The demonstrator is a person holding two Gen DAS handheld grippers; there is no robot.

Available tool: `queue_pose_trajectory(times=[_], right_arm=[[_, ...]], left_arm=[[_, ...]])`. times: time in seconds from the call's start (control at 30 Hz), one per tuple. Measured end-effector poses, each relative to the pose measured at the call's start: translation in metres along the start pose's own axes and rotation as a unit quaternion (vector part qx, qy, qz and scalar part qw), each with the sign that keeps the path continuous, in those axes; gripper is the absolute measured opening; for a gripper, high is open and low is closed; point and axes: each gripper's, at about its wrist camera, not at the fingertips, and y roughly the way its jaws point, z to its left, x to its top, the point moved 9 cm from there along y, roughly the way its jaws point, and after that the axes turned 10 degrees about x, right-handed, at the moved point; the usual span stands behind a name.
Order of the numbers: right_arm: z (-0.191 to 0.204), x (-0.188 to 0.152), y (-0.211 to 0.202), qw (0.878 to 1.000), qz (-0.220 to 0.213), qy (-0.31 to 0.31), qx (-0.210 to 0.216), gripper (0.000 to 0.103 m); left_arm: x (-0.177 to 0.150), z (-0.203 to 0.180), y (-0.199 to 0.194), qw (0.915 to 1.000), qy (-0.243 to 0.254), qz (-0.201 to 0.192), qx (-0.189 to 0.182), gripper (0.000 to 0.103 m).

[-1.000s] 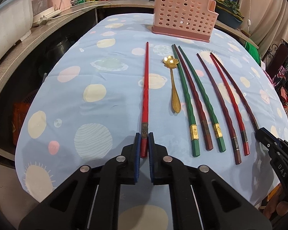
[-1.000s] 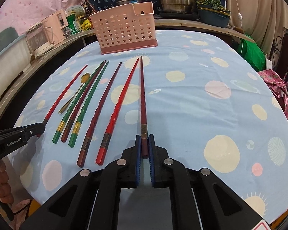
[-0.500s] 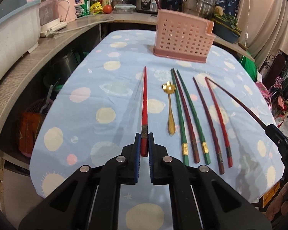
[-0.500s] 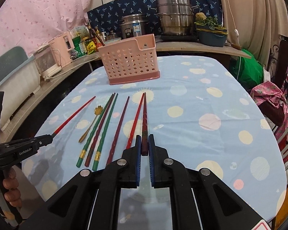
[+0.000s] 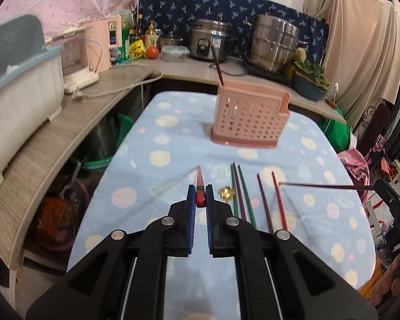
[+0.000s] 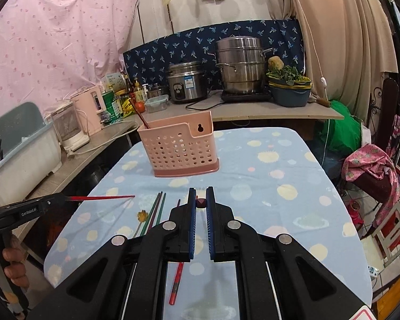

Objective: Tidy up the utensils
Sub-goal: 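Lift both chopsticks and carry them over the pink basket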

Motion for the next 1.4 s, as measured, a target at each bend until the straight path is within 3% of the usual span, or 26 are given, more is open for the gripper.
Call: queue_pose_trajectory(times=[0.77,1.17,1.4], right_arm=[[-0.003,0.117,0.027,0.998,-0.061,0.002,0.028,0.008],[0.003,0.221,0.044,0.988,-0.143,0.011,0.062,0.008],[0.006,0.257,0.08,0.984,-0.163,0.017,0.075,0.008]], left_arm=[[0.138,-0.022,-0.006,0.9967,-0.009,-0.077,-0.025,0.007],[0.248,-0.038,-0.041,0.9834,-0.035,-0.172,-0.043,0.007],[0.294,-0.051,-0.028,0.9754,-0.043,-0.213,-0.038,0.007]])
